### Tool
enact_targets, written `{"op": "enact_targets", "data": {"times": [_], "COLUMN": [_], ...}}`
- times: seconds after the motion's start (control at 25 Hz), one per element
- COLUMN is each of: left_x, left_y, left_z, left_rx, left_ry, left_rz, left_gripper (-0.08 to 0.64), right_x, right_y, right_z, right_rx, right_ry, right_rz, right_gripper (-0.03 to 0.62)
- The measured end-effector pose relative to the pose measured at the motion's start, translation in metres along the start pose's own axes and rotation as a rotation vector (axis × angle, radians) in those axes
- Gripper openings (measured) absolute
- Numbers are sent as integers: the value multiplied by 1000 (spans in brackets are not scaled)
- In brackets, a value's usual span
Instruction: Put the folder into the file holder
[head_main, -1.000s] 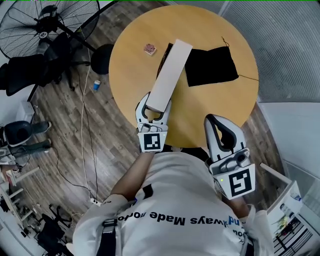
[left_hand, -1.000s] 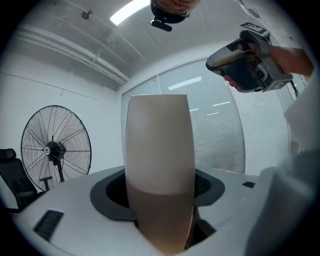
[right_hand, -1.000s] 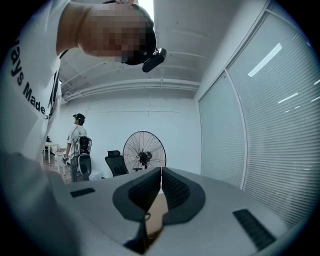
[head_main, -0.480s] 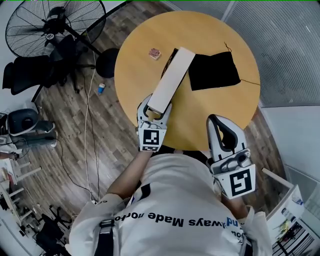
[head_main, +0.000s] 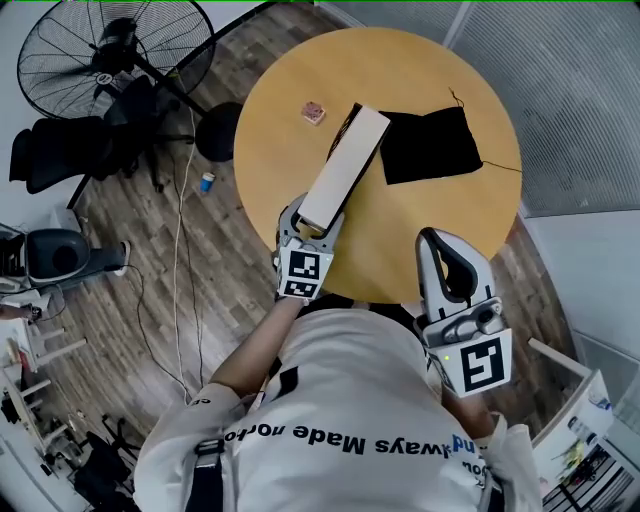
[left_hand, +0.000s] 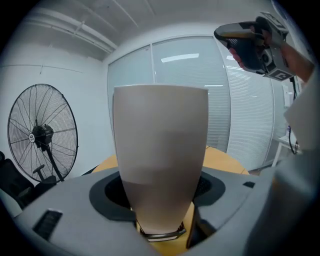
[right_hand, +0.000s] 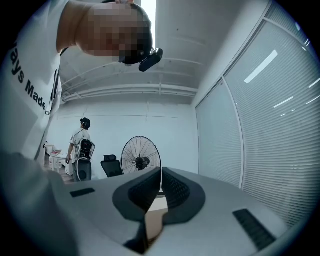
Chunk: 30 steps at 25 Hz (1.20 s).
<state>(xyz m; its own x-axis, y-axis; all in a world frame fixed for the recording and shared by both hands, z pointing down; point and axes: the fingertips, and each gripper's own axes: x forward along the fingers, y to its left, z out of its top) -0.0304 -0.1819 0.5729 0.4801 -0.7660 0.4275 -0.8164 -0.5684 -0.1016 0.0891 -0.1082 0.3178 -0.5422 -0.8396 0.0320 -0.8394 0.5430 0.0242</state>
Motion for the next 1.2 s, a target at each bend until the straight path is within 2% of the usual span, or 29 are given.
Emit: {"op": "enact_targets", "data": {"times": [0.16,1.2], "left_x": [0,34], "left_y": [3,7], "left_z": [-7,0], "left_rx": [-36,-40], "left_ry": [16,-10], "left_rz": [4,-32], "left_gripper": [296,296], "right_x": [-2,-10], "right_y": [-1,-6], "right_z": [2,7], "right_rx": [5,9], "right_ry": [-3,-14], "right_rz": [-14,-48], "right_gripper": [31,31]}}
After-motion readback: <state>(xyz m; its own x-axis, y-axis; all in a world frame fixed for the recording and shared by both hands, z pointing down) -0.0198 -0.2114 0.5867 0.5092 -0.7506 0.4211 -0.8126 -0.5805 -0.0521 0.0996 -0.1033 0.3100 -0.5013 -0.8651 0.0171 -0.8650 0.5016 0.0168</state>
